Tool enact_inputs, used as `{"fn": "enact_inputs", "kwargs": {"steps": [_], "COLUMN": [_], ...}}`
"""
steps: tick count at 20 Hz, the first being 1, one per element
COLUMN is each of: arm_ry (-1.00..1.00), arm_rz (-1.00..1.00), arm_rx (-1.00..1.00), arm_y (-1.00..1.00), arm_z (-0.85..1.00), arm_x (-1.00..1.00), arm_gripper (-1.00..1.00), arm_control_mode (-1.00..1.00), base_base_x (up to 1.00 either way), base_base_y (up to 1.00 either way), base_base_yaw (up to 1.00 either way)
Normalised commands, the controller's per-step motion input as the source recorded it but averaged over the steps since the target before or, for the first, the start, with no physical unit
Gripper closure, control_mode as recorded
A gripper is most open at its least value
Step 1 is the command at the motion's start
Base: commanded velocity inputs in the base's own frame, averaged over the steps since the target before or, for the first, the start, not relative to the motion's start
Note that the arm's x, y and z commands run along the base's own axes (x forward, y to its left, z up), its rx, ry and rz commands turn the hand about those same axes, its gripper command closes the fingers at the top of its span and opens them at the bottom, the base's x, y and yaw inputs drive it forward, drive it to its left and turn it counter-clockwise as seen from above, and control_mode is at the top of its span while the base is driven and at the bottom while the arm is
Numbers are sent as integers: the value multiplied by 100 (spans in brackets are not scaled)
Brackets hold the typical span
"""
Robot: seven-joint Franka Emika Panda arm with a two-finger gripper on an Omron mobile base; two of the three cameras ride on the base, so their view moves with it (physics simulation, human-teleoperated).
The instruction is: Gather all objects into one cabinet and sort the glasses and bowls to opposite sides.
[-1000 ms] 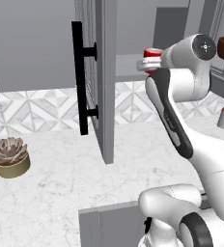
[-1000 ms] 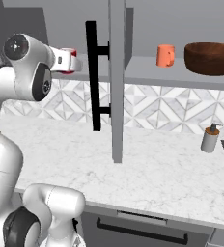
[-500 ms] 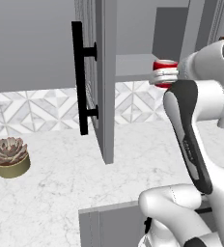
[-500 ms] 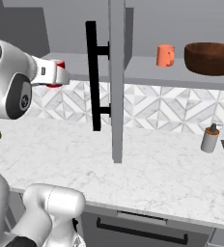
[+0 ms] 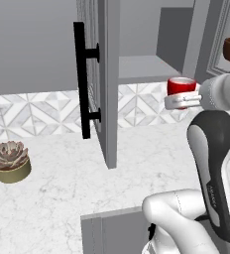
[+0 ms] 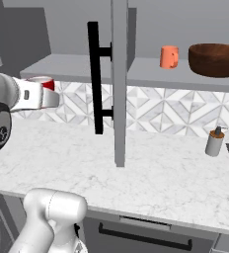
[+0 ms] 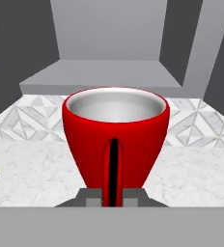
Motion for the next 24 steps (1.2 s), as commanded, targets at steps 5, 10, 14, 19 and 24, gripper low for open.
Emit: {"fn": "enact_inputs", "kwargs": {"steps": [5, 10, 14, 19, 24], "arm_ry": [5, 9, 12, 3, 0], "arm_rz": [-1, 0, 0, 0, 0], "arm_rx": [0, 0, 0, 0, 0], "arm_y": [-6, -8, -3, 0, 0], "arm_z": [-13, -11, -12, -6, 0], "arm_x": [-2, -19, -25, -8, 0], "arm_gripper": [100, 100, 100, 100, 100], "arm_control_mode": [-100, -100, -100, 100, 100], "base_base_x": [0, 0, 0, -23, -75], "base_base_y": [0, 0, 0, -5, -25], "base_base_yaw": [0, 0, 0, 0, 0]}}
